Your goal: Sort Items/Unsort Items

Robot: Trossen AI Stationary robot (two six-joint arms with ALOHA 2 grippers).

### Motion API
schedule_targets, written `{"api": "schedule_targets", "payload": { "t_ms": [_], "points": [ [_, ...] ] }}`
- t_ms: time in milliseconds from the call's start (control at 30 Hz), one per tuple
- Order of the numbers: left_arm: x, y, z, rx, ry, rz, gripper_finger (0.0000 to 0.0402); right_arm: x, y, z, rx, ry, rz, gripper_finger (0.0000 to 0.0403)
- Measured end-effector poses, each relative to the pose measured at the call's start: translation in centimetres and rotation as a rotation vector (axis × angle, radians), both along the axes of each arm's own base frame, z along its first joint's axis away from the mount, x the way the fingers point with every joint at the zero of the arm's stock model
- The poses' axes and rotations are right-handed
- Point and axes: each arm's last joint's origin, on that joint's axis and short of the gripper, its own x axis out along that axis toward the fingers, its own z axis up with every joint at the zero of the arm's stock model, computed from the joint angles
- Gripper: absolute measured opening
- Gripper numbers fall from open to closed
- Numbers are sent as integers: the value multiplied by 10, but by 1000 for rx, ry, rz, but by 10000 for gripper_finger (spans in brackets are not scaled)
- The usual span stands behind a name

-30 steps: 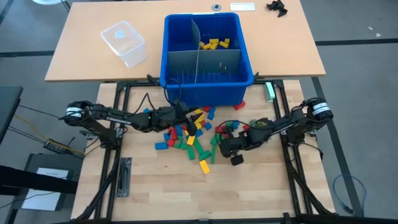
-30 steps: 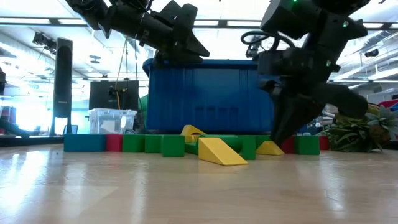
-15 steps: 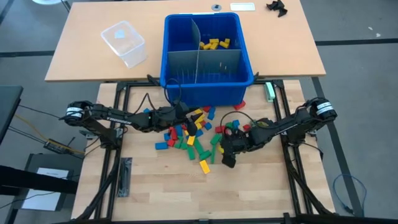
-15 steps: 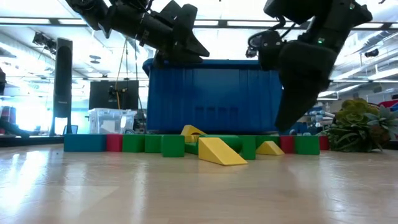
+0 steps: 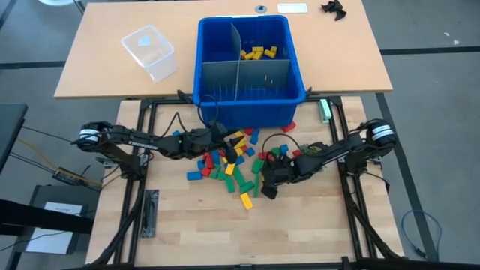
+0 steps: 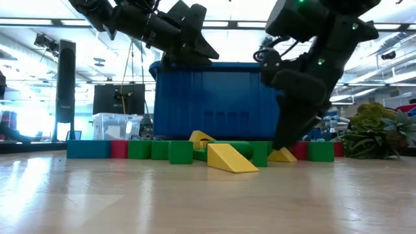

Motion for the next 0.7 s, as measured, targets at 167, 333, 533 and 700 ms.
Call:
{"api": "schedule_targets", "payload": {
  "t_ms": [167,333,533,700],
  "points": [
    [0,0,0,0,3,0,168,0,0,-11,1,48,6,272],
    [0,0,0,0,3,0,168,4,0,-14,-2,32,18,248],
    [0,0,0,0,3,0,168,6,-2,-14,-20,35,61,166],
    [0,0,0,0,3,0,168,6,-2,-13,-48,38,113,129]
  ]
}}
